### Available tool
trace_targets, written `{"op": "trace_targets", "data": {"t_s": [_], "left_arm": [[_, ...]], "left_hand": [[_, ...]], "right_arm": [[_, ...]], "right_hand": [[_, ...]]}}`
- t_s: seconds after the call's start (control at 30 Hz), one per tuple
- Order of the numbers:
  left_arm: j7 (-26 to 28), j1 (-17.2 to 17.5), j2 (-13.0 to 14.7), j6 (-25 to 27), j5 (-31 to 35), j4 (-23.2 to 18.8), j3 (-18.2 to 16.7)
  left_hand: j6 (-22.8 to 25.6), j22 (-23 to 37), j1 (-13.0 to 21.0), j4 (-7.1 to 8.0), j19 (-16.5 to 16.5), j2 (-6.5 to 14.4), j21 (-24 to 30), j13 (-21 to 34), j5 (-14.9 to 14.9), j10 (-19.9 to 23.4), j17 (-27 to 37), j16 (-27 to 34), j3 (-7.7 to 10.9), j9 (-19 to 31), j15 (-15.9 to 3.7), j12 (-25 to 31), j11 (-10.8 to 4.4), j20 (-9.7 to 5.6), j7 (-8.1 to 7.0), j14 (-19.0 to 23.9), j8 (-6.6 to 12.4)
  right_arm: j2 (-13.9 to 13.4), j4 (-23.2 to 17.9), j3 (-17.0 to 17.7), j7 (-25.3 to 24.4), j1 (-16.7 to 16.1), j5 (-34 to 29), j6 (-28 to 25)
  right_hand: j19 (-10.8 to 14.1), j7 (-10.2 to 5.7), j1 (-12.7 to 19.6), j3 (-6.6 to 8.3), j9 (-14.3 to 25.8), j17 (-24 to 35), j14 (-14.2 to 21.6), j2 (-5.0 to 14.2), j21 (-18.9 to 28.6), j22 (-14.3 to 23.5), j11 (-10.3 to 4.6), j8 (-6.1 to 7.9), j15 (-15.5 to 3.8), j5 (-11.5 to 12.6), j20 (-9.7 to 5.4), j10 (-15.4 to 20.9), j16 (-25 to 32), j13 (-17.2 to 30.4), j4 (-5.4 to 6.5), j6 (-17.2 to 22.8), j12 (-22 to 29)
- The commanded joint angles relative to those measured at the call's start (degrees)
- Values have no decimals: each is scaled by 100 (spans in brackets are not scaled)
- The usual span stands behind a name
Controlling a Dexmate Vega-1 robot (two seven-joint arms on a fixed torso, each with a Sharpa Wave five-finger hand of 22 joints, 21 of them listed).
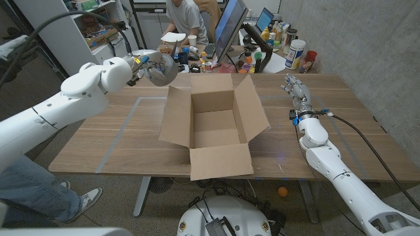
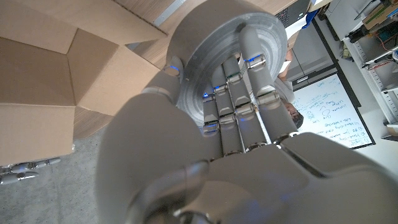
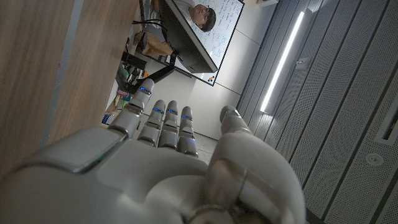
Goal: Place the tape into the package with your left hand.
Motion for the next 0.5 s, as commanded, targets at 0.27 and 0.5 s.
{"op": "trace_targets", "data": {"t_s": [0.27,0.5], "left_arm": [[-274,-193,-250,-364,306,-250,144],[-373,-259,-380,-548,374,-276,203]], "left_hand": [[775,2,374,32,-54,435,48,1988,66,865,405,-23,157,39,-1259,-2,-816,19,-627,1192,681],[774,2,380,27,-76,437,49,1995,66,872,426,-27,156,32,-1266,-30,-828,34,-611,1182,685]], "right_arm": [[46,114,-57,135,75,38,67],[66,132,-79,167,69,50,81]], "right_hand": [[7,38,63,-23,-2,9,22,10,2,17,-14,-28,9,5,40,33,20,0,19,34,12],[4,28,67,-25,-2,7,23,11,0,17,-6,-26,9,6,38,32,21,0,17,39,10]]}}
